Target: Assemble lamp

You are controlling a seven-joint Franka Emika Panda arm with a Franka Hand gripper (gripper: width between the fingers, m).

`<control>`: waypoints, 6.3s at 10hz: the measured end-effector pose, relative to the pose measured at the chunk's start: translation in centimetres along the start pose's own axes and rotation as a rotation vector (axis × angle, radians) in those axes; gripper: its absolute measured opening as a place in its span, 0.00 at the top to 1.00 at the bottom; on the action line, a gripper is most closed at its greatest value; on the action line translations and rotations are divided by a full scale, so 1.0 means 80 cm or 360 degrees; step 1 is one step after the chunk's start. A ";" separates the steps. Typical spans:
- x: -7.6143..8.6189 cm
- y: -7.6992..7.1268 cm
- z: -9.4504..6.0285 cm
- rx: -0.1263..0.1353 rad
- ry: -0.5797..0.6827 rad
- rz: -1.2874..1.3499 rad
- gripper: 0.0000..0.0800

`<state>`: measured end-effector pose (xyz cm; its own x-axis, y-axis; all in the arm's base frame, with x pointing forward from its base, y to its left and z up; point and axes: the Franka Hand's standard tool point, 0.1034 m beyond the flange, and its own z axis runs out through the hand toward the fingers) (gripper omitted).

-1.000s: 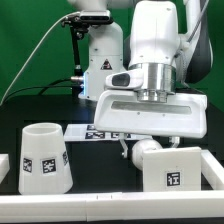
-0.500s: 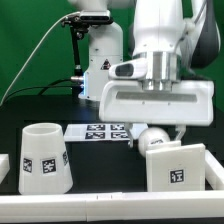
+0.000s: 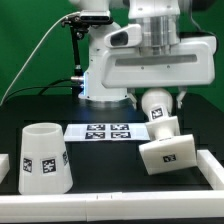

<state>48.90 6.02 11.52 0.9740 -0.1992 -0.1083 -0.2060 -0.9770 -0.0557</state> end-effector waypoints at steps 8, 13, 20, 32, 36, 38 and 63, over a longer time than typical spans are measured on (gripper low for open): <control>0.117 -0.015 -0.007 -0.0154 -0.0502 0.0052 0.28; 0.124 -0.032 -0.003 -0.0268 -0.0429 0.0054 0.28; 0.131 -0.019 -0.093 -0.0129 -0.0236 0.0056 0.13; 0.152 0.129 -0.073 -0.0152 -0.0015 -0.0174 0.13; 0.164 0.178 -0.035 -0.0170 0.0058 -0.0151 0.13; 0.170 0.171 -0.016 -0.0186 0.0065 -0.0161 0.13; 0.108 0.069 -0.156 0.0169 -0.0137 0.0083 0.95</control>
Offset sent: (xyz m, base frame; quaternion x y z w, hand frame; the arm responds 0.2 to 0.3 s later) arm 0.0525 -0.0114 0.0079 -0.0009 -0.1466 -0.0088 0.9892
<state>57.38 -2.09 22.69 0.9508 -0.2379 -0.1985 -0.2697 -0.9509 -0.1522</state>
